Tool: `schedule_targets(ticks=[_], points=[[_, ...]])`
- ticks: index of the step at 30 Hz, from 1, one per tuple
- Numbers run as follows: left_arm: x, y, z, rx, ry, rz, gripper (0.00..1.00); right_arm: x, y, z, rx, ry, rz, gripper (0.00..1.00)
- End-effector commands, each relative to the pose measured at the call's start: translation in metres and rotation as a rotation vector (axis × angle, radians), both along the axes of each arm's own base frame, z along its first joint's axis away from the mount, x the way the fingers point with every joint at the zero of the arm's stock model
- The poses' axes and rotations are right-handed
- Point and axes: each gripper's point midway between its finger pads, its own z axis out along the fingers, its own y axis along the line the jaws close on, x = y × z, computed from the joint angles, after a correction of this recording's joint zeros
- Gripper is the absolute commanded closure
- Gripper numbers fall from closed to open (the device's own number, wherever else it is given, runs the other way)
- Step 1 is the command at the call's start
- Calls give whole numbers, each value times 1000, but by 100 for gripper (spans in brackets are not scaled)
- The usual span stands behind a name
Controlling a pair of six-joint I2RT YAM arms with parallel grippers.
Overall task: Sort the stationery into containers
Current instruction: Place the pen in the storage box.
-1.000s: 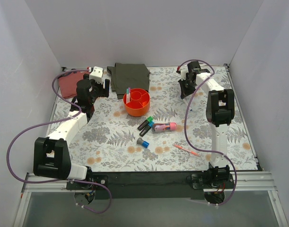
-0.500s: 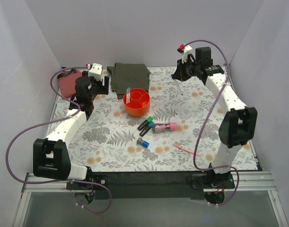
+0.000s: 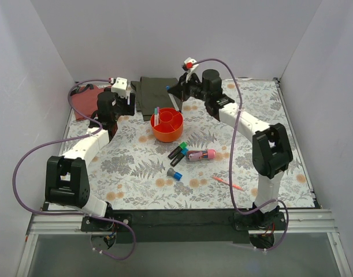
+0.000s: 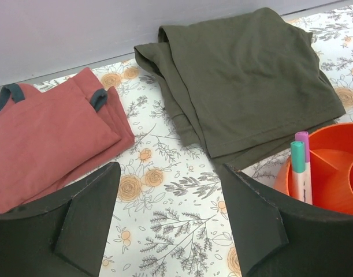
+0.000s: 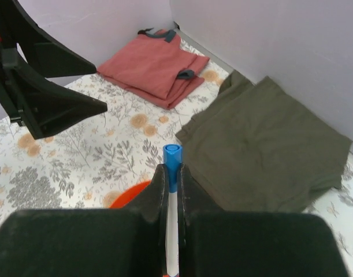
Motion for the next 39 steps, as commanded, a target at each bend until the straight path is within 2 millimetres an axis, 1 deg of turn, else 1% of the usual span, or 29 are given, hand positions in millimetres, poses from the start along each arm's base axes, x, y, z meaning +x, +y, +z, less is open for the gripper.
schedule_targets(ticks=[1,2,3,4,6,7,9,10,12,13,15,17,22,28,36,39], points=[[3,13,27,-28,-74,82,31,-11,39,58,156,-250,-11,99],[3,15,29,-30,-86,94,31,-14,44,70,193,-310,-13,99],[4,21,29,-28,-98,123,31,-16,48,71,200,-339,-15,99],[2,23,25,-25,-89,129,31,-21,59,68,208,-349,-7,99],[0,30,19,-25,-77,152,31,-27,70,75,238,-380,-3,99],[-2,32,12,-23,-64,155,31,-25,73,71,237,-376,-9,99],[-4,40,9,-22,-59,172,31,-25,79,72,248,-379,-7,99],[-5,42,7,-23,-56,177,31,-25,86,64,247,-358,-2,99],[-7,52,4,-25,-46,202,31,-24,92,63,252,-357,3,99],[-7,55,3,-35,-43,210,31,-21,95,55,243,-349,0,99],[-9,62,2,-41,-36,224,31,-21,99,52,240,-347,-2,99],[-10,64,0,-44,-31,225,31,-18,101,42,224,-345,-6,99],[-8,69,-3,-54,-23,228,31,-19,103,17,179,-331,0,99],[-6,71,-11,-69,-5,228,31,-20,106,0,159,-306,11,99],[-7,70,-21,-69,18,226,31,-20,105,-32,129,-265,10,99],[-6,70,-26,-67,25,228,31,-21,105,-37,127,-263,15,99]])
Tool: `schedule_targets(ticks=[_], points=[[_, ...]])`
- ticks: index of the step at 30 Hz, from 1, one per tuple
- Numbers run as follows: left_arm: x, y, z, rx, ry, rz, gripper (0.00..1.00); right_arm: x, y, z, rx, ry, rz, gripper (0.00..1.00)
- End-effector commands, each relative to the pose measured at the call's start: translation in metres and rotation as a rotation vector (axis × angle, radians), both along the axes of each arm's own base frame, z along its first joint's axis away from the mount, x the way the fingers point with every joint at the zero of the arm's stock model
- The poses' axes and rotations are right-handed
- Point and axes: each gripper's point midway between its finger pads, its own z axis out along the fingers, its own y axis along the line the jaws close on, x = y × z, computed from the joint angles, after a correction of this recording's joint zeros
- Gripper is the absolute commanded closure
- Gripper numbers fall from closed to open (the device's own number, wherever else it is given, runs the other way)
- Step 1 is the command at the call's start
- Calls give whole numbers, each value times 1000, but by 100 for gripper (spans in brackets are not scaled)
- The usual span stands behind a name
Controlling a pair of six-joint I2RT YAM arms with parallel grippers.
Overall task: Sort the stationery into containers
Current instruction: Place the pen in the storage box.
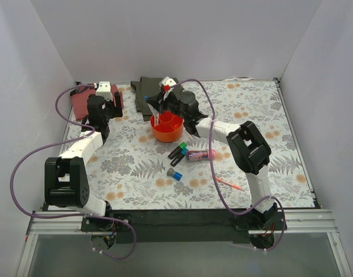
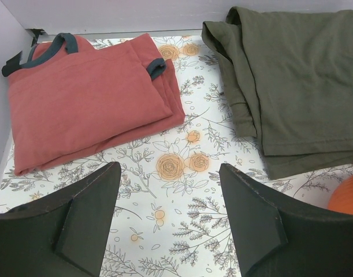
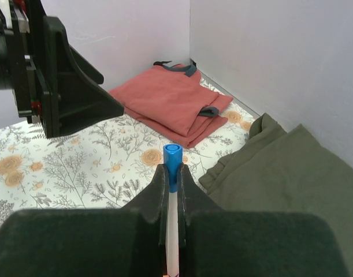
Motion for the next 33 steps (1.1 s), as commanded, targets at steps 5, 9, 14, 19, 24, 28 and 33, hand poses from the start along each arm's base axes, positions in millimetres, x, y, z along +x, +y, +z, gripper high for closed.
schedule_targets(ticks=[5,9,14,19,24,28,33], points=[[0,2,-11,-11,22,3,31,2,3,-6,21,-41,-9,99],[3,1,-12,-10,23,0,31,1,3,-15,10,-25,-7,99],[4,2,-12,-5,25,2,31,0,2,-12,8,-31,-3,65],[7,-1,-2,3,1,-23,27,-5,-1,4,1,-40,5,39],[14,-16,47,25,-84,-128,24,1,-26,64,8,-68,-47,38],[-1,-55,94,-45,-92,-338,23,16,-70,110,-25,-112,-145,38],[-58,-138,108,-99,3,-724,21,44,-165,80,-137,72,-333,39]])
